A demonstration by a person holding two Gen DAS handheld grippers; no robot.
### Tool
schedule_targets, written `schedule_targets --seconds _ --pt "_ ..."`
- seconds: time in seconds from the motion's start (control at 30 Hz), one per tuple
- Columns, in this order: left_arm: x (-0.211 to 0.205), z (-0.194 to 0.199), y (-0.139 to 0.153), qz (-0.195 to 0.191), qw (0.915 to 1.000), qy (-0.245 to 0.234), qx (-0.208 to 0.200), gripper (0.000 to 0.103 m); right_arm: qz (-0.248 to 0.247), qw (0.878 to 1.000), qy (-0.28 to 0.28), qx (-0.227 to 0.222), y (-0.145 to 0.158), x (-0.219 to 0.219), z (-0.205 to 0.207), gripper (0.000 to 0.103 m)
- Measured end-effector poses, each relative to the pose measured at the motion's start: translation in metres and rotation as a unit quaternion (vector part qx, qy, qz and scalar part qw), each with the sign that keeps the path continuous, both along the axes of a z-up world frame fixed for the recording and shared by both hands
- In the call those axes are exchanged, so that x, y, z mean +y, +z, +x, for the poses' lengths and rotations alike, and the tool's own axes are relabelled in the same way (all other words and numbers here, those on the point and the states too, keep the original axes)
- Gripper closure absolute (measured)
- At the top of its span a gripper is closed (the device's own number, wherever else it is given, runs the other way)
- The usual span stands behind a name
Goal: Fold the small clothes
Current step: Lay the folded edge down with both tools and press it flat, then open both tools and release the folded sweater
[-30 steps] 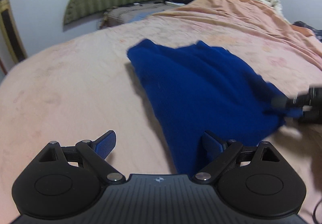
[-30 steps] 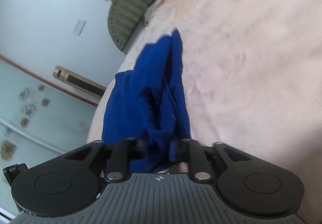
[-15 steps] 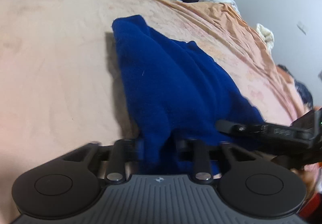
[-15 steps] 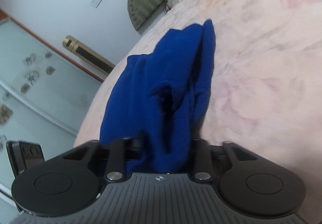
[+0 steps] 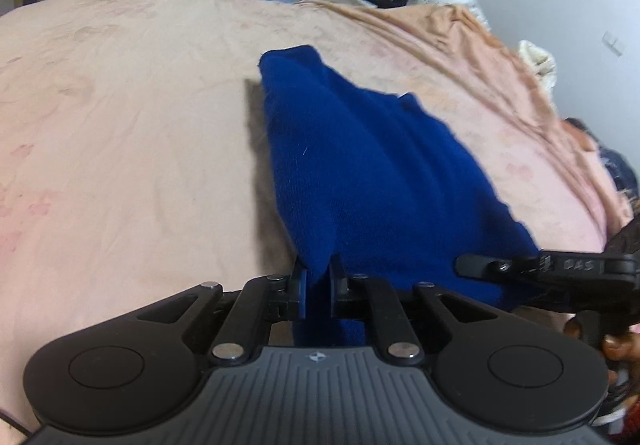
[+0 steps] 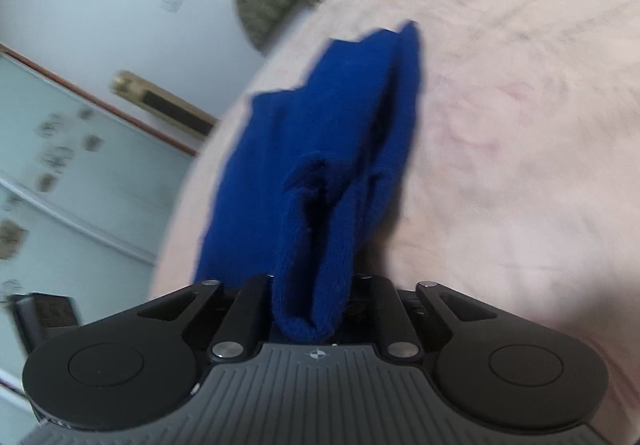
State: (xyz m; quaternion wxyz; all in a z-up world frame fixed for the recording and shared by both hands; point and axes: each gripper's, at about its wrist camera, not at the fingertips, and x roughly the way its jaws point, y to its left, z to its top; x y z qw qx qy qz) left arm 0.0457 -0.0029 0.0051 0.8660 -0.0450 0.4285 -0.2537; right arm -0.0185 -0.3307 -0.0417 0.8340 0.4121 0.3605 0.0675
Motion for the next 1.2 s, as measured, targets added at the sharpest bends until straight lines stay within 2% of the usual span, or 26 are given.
schedule_targets --seconds 0.07,0.13,0.2,0.23,0.27,0.3,0.37,0.4,0.47,0.5,0.53,0.63,0.73,0.8,0.97,1.13,1.2 --pt "-0.004 -0.008 0.007 0.021 0.9995 0.006 -0.023 0.09 -0.023 1.0 -0.01 -0.006 0.008 0.002 -0.006 0.076" --pt "-0.01 -0.017 0.012 0.051 0.9975 0.008 -0.049 0.089 -0.09 0.996 -0.018 -0.014 0.02 0.007 -0.014 0.074" --pt "-0.015 -0.022 0.013 0.074 0.9955 0.01 -0.058 0.089 -0.133 0.99 -0.041 -0.014 0.027 0.008 -0.021 0.071" --pt "-0.016 -0.025 0.012 0.08 0.995 0.012 -0.059 0.089 -0.158 0.985 -0.063 -0.013 0.032 0.008 -0.026 0.07" --pt "-0.017 -0.027 0.012 0.085 0.9944 0.014 -0.061 0.089 -0.192 0.978 -0.084 -0.016 0.038 0.012 -0.03 0.065" --pt "-0.018 -0.03 0.012 0.09 0.9937 0.016 -0.064 0.089 -0.236 0.966 -0.099 -0.024 0.047 0.02 -0.032 0.065" --pt "-0.022 -0.033 0.013 0.103 0.9919 0.017 -0.072 0.088 -0.303 0.946 -0.099 -0.062 0.063 0.038 -0.039 0.065" --pt "-0.025 -0.034 0.013 0.11 0.991 0.017 -0.074 0.088 -0.313 0.942 -0.086 -0.083 0.069 0.046 -0.04 0.065" --pt "-0.029 -0.035 0.012 0.123 0.9894 0.018 -0.075 0.087 -0.319 0.94 -0.055 -0.105 0.073 0.058 -0.036 0.065" --pt "-0.029 -0.036 0.011 0.125 0.9892 0.019 -0.074 0.087 -0.319 0.941 -0.043 -0.103 0.071 0.062 -0.032 0.061" --pt "-0.029 -0.037 0.011 0.126 0.9891 0.02 -0.073 0.087 -0.322 0.942 -0.034 -0.087 0.065 0.065 -0.026 0.063" --pt "-0.029 -0.041 0.01 0.131 0.9885 0.024 -0.071 0.086 -0.318 0.947 -0.028 -0.019 0.043 0.064 -0.019 0.059" --pt "-0.028 -0.044 0.009 0.136 0.9876 0.024 -0.075 0.085 -0.314 0.948 -0.033 -0.044 0.05 0.067 -0.037 0.061" --pt "-0.03 -0.046 0.008 0.142 0.9866 0.025 -0.077 0.085 -0.329 0.942 -0.027 -0.056 0.054 0.075 -0.044 0.049" --pt "-0.033 -0.051 0.007 0.154 0.9841 0.03 -0.084 0.083 -0.335 0.942 -0.016 -0.015 0.035 0.081 -0.039 0.042" --pt "-0.031 -0.053 0.006 0.16 0.9822 0.044 -0.087 0.066 -0.342 0.939 -0.017 -0.017 0.034 0.083 -0.036 0.042" --pt "-0.03 -0.054 0.005 0.162 0.9813 0.053 -0.089 0.047 -0.345 0.938 -0.018 -0.017 0.032 0.084 -0.037 0.041"
